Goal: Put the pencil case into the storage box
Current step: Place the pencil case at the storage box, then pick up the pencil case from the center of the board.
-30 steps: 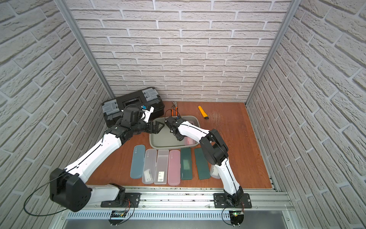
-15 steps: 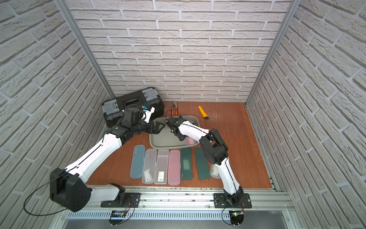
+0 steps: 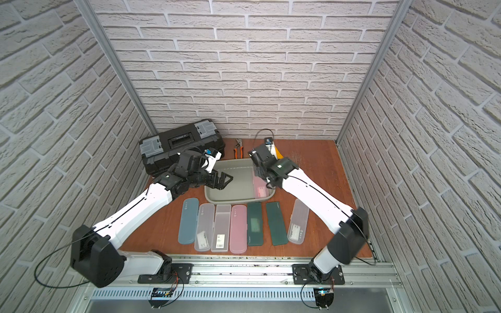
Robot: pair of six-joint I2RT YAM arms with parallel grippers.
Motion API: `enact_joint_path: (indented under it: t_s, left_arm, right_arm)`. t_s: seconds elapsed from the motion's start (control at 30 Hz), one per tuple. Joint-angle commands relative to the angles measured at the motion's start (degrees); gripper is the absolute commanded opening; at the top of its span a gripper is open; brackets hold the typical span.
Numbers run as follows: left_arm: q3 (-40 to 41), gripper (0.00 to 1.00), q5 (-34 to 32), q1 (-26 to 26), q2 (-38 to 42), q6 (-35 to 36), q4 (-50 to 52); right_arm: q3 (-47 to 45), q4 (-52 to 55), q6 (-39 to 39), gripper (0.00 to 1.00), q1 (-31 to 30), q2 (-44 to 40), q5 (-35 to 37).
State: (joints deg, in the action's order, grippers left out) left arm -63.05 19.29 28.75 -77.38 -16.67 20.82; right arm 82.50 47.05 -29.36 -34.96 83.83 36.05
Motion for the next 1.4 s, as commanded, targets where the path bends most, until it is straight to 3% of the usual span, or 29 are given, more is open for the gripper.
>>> enact_joint_path:
  t_s: [0.0,0.1,0.2,0.4,0.67,1.37]
  left_arm:
    - [-0.9,0.98,4.1,2.3,-2.5,-1.6,-0.9]
    - [-3.1,0.99,5.8,5.6,-5.2,-1.5,0.8]
    - [-3.6,0.98,6.7,7.6,-5.6,-1.7,0.7]
    - [-2.5,0.98,2.5,7.5,-2.8,-0.9,0.5]
    - [-0.8,0.99,2.0,7.5,0.8,-0.5,-1.6]
    - [-1.6,0.98,2.5,6.5,0.0,-0.7,-0.8]
  right_arm:
    - [-12.2,-0.2,-7.2,1.0,3.0,-6.9,-3.4]
    - [-24.5,-3.3,-10.8,0.98,6.9,-16.4,-10.8]
    - [-32.4,-2.2,-13.9,0.98,8.5,-23.1,-13.7]
    - [-40.0,-3.5,-15.2,1.0,17.3,-23.7,-27.6]
    - [-43.6,-3.2,-15.0,1.0,18.8,-20.5,-29.0]
    - [-48.5,-7.2,-13.3,0.97,18.7,-11.2,-31.6]
